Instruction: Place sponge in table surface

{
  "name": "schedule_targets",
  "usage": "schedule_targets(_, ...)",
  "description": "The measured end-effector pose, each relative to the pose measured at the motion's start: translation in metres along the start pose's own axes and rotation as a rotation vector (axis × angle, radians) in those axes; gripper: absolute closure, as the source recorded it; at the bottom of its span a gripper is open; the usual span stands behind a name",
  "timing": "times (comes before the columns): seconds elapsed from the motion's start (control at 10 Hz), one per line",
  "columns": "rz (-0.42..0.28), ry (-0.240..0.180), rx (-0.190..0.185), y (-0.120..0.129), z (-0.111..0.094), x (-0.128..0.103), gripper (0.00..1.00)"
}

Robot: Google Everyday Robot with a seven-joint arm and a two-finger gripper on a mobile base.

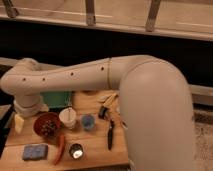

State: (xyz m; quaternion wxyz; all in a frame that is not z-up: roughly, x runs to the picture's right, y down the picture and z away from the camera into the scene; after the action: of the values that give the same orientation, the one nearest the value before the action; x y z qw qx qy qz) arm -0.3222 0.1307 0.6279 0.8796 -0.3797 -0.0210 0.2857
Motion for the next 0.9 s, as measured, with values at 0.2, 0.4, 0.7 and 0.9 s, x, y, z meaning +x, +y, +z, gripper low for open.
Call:
schedule_targets(0.2, -0.145, -0.041, -0.01, 0.039, 0.004, -0.015, 0.2)
schedule_targets(0.4, -0.146, -0.043, -0.004, 0.036, 0.004, -0.015, 0.2)
schedule_targets(0.7, -0.147, -0.034, -0.012, 0.038, 0.007, -0.015, 0.2)
schedule_targets(0.9, -0.167, -0.018, -0.029, 0.05, 0.026, -0.022, 0.2)
